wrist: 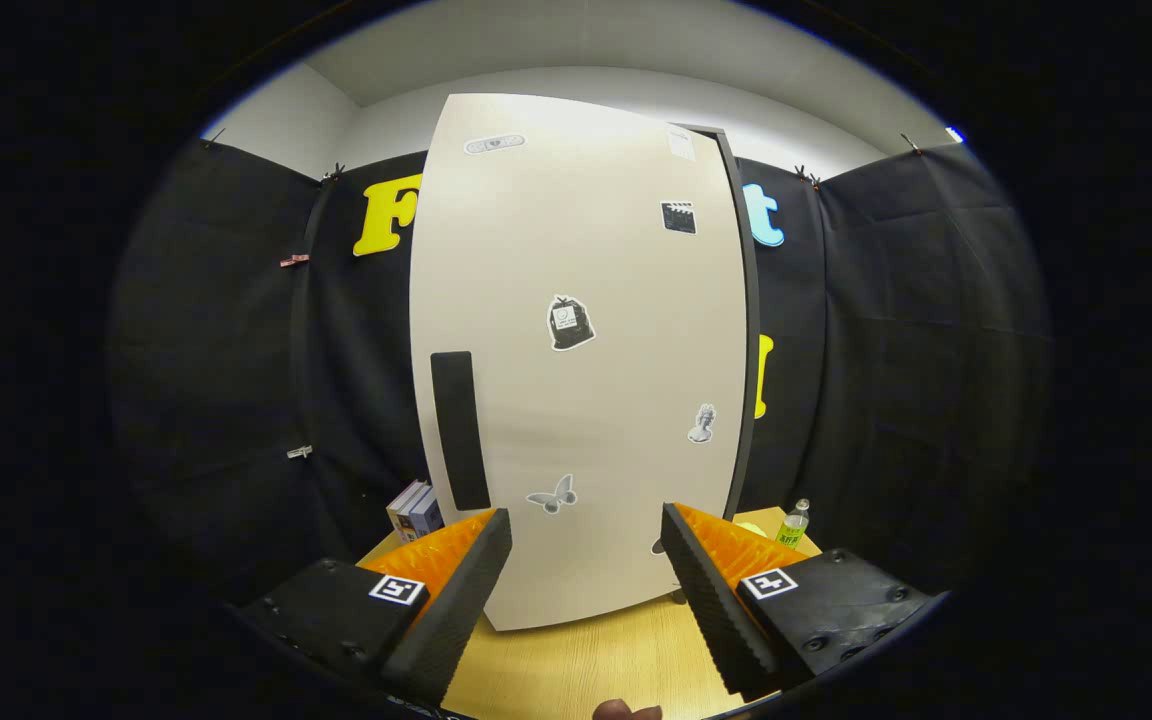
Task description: Open the shoe cabinet door, grab the shoes and put them into the shoe cabinet, then close the shoe cabinet door.
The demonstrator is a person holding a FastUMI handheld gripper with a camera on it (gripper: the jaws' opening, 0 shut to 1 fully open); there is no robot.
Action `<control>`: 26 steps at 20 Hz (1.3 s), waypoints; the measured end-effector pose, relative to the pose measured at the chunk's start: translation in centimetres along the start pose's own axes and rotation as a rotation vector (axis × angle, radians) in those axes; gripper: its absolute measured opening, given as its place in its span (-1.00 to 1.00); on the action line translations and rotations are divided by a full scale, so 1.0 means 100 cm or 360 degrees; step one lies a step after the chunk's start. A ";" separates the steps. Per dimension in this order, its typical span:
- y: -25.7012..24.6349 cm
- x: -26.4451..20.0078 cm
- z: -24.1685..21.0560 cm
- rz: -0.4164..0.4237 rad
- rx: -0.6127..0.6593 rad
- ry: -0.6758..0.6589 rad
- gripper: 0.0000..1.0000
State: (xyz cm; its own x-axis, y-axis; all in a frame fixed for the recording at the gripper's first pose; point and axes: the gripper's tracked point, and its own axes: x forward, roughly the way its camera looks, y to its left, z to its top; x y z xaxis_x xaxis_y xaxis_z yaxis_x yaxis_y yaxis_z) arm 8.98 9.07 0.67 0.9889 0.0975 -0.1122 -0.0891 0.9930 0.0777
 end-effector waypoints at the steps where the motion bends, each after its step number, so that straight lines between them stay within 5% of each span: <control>1: -0.002 -0.001 -0.001 0.0000 -0.0002 0.0002 0.97; 26: -0.002 -0.008 -0.003 0.0006 -0.0012 -0.0005 0.97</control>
State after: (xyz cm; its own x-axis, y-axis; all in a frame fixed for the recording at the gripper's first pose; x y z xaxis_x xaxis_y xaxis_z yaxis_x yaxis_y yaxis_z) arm 8.13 8.78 0.48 0.9889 0.1008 -0.1087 -0.0935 0.9931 0.0704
